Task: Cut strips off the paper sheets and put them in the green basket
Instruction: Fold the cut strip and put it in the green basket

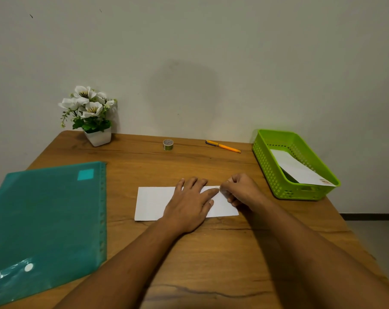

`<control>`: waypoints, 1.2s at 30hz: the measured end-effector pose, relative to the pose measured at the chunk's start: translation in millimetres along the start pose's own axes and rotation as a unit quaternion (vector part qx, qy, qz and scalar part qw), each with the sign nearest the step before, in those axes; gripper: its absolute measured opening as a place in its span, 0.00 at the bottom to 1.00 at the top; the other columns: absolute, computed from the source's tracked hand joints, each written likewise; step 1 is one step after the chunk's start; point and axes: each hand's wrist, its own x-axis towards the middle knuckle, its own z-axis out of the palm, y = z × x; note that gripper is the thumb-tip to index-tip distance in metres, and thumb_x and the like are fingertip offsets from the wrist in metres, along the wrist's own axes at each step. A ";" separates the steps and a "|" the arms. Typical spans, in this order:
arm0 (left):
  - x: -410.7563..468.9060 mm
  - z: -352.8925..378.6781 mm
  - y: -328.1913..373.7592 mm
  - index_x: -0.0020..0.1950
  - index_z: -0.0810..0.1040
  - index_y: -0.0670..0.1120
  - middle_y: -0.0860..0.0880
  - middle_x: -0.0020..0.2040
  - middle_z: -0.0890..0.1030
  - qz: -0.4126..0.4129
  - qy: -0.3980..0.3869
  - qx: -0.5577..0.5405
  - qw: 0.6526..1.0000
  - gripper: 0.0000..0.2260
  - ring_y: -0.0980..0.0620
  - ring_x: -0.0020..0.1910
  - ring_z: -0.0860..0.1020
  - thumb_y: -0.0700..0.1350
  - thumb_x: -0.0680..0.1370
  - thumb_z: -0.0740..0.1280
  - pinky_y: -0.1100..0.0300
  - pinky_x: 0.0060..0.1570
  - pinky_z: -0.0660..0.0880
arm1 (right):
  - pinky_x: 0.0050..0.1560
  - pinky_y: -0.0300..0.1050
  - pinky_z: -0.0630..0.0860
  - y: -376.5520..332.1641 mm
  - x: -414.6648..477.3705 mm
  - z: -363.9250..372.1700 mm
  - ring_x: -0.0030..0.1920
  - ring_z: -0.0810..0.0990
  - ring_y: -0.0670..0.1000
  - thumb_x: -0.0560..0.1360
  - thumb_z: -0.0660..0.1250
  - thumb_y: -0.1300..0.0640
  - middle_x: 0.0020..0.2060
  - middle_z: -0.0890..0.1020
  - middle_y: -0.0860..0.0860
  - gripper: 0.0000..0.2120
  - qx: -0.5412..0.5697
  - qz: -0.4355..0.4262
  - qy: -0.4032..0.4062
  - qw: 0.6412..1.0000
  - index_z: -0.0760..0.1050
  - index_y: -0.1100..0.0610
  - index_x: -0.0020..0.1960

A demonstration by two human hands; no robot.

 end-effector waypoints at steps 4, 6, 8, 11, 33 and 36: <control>0.2 -0.7 0.3 0.79 0.64 0.61 0.50 0.81 0.62 -0.001 -0.002 0.000 1.000 0.21 0.47 0.80 0.55 0.56 0.86 0.50 0.43 0.79 0.49 | 0.33 0.46 0.78 0.0 0.2 1.1 0.31 0.81 0.53 0.74 0.72 0.58 0.31 0.84 0.57 0.09 -0.008 0.005 0.010 1.000 0.81 0.65 0.46; 0.6 -0.3 0.2 0.79 0.64 0.60 0.50 0.80 0.62 -0.001 -0.002 0.001 1.000 0.21 0.47 0.80 0.55 0.56 0.86 0.50 0.43 0.79 0.48 | 0.33 0.47 0.79 1.6 1.2 2.2 0.30 0.81 0.53 0.74 0.72 0.59 0.32 0.84 0.57 0.09 -0.012 0.003 0.016 1.000 0.80 0.66 0.47; 1.0 0.1 0.1 0.79 0.65 0.60 0.50 0.80 0.63 -0.001 -0.002 -0.002 1.000 0.21 0.47 0.80 0.55 0.56 0.86 0.51 0.43 0.79 0.48 | 0.33 0.47 0.80 3.1 1.1 2.4 0.30 0.81 0.53 0.75 0.73 0.60 0.33 0.85 0.58 0.08 -0.004 0.004 0.033 0.999 0.78 0.63 0.48; 1.2 0.3 0.0 0.79 0.65 0.61 0.50 0.80 0.63 -0.003 -0.005 -0.003 1.000 0.21 0.47 0.80 0.55 0.57 0.86 0.51 0.42 0.79 0.49 | 0.30 0.46 0.79 6.3 -0.4 4.5 0.28 0.80 0.52 0.76 0.74 0.63 0.33 0.83 0.58 0.11 0.052 0.018 0.084 0.995 0.71 0.56 0.48; 3.7 5.4 -2.6 0.84 0.55 0.49 0.51 0.84 0.56 -0.009 -0.042 0.033 0.999 0.28 0.49 0.82 0.50 0.59 0.86 0.47 0.44 0.80 0.47 | 0.44 0.45 0.73 39.2 -37.7 34.5 0.57 0.77 0.55 0.83 0.62 0.51 0.56 0.80 0.51 0.15 -0.374 -0.300 0.173 0.860 0.81 0.55 0.64; 2.2 4.2 -2.6 0.84 0.51 0.49 0.51 0.84 0.52 -0.004 -0.058 0.040 0.998 0.28 0.49 0.83 0.47 0.59 0.86 0.45 0.44 0.80 0.45 | 0.42 0.47 0.75 34.5 -38.2 34.3 0.59 0.75 0.56 0.84 0.58 0.47 0.59 0.78 0.51 0.19 -0.403 -0.288 0.156 0.855 0.77 0.52 0.69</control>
